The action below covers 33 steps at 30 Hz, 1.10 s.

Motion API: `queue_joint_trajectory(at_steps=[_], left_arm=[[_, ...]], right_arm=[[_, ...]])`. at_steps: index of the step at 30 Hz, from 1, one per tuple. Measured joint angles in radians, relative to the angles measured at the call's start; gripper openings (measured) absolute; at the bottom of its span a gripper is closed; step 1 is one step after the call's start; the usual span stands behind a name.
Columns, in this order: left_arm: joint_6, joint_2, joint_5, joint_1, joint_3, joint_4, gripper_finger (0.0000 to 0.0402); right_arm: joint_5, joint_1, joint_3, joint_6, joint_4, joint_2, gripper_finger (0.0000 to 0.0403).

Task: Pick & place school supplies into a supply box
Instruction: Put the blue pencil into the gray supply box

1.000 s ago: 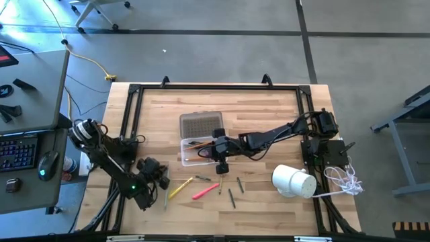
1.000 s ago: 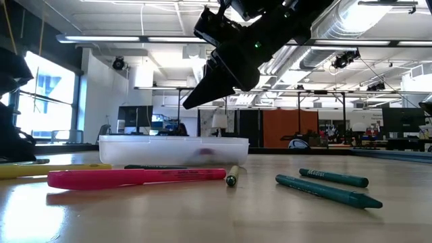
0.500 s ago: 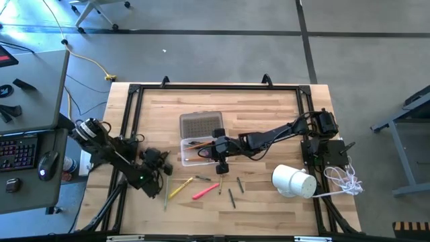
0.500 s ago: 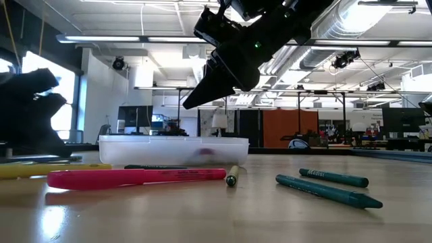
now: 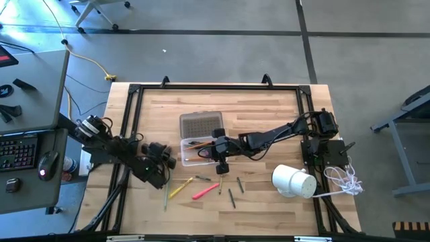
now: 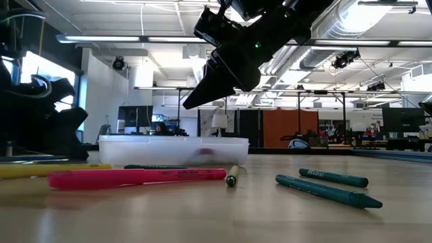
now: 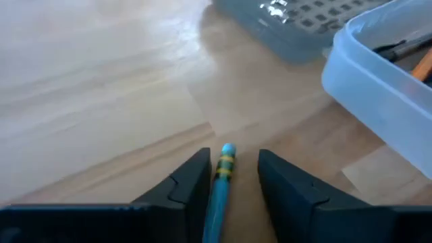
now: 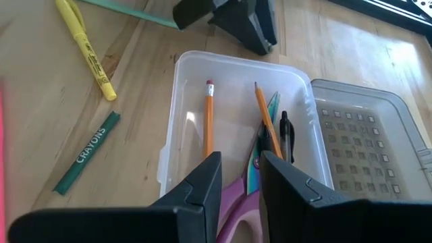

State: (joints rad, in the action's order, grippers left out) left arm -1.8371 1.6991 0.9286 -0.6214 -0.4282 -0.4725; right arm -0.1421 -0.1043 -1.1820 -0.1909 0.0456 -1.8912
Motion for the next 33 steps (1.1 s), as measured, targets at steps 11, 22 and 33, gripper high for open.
queue_joint_trajectory(at_steps=[11, 22, 33], left_arm=[[0.034, 0.033, 0.118, -0.008, 0.136, 0.25, 0.0127], [0.024, 0.034, 0.146, -0.014, 0.176, 0.305, 0.0041], [-0.067, -0.079, 0.124, -0.01, 0.099, 0.191, 0.0041]], right_arm=[[0.0, 0.0, 0.0, 0.0, -0.015, 0.0, 0.0087], [0.0, 0.0, 0.0, 0.0, -0.022, 0.0, 0.0087], [-0.01, -0.004, 0.0, -0.035, -0.002, 0.0, 0.0087]])
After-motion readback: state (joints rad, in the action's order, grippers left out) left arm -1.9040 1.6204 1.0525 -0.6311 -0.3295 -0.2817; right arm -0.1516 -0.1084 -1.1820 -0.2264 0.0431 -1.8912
